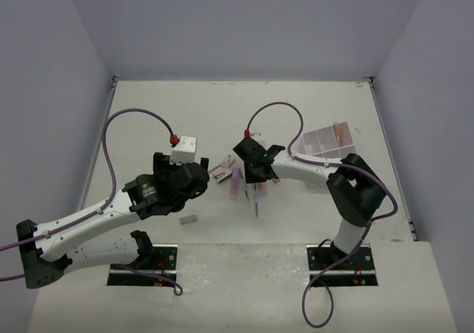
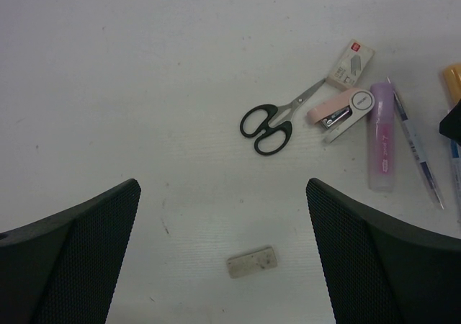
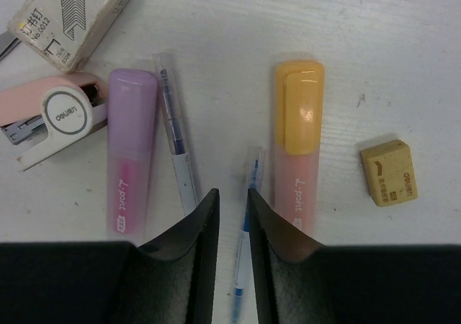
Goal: Sort the stationery into containers
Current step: Pick up the pen from the center of the board.
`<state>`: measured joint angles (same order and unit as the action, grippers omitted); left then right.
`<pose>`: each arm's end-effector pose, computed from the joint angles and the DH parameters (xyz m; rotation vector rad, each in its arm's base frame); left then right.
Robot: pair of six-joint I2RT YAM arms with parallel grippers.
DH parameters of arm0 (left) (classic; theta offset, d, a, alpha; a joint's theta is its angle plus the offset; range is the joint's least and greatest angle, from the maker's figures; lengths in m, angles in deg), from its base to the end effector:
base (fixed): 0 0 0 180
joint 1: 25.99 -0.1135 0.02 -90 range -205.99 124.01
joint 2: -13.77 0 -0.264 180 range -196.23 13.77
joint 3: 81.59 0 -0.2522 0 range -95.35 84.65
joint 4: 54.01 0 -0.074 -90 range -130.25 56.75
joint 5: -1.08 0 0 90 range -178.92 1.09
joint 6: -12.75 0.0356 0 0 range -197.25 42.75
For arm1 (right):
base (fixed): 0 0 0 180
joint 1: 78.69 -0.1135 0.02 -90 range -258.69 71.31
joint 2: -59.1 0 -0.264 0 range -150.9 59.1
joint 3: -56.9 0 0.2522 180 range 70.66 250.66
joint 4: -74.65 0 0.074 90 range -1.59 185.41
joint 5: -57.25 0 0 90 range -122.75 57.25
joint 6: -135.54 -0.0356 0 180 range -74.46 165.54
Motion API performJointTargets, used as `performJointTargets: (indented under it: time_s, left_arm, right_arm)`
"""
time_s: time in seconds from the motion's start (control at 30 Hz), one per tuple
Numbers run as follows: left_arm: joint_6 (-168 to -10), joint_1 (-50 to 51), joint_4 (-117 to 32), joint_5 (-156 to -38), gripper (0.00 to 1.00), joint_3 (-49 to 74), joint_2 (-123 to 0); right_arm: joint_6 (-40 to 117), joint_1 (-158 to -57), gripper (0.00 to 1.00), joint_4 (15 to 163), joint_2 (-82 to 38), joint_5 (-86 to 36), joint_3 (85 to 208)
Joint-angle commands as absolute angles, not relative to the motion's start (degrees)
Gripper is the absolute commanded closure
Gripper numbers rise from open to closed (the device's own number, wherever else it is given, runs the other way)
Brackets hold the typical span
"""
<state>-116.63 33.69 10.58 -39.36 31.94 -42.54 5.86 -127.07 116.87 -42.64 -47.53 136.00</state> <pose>0.1134 -0.1402 0.2987 0.0641 2.1279 0.1171 0.2409 0.2575 0.1767 -0.1244 2.6439 0.1633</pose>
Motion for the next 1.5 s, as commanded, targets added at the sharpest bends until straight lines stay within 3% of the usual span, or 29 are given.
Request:
performJointTargets:
  time_s: [0.0, 0.53, 0.7, 0.77, 0.87, 1.07, 1.2, 1.33, 1.47]
  left_arm:
    - [-115.32, 33.52, 8.62, -39.24, 0.00, 32.27, -41.91]
    - [-113.55, 33.52, 7.03, -41.15, 0.00, 32.62, -40.76]
    - [-113.51, 33.52, 6.95, -41.16, 0.00, 32.71, -40.16]
    - [-113.37, 33.60, 6.77, -41.28, 0.00, 32.71, -39.93]
    - [-113.37, 33.60, 6.77, -41.37, 0.00, 32.80, -39.58]
    - [-113.36, 33.60, 6.70, -41.29, 0.00, 32.97, -39.23]
    - [-113.28, 33.60, 6.68, -41.28, 0.00, 32.91, -39.19]
    - [-113.20, 33.60, 6.60, -41.36, 0.00, 32.97, -38.54]
    - [-112.75, 33.69, 5.89, -42.01, 0.00, 33.24, -38.53]
  right_arm:
    - [4.12, -127.38, 0.75, 118.03, -42.29, -50.97, 137.46]
    - [3.88, -127.43, 0.75, 119.03, -46.33, -51.68, 137.99]
    - [3.61, -127.38, 0.86, 118.92, -47.69, -50.76, 137.95]
    - [3.53, -127.38, 0.96, 118.90, -47.69, -50.33, 137.90]
    - [3.52, -127.47, 1.00, 119.17, -46.86, -50.24, 137.94]
    - [6.39, -127.65, 1.00, 119.03, -33.52, -51.75, 137.99]
    - [12.70, -127.03, 1.00, 115.44, -19.67, -61.67, 136.30]
    - [18.31, -116.07, 1.00, 102.62, -6.25, -68.88, 127.71]
    - [28.23, -105.99, 1.00, 80.81, 6.07, -69.61, 117.50]
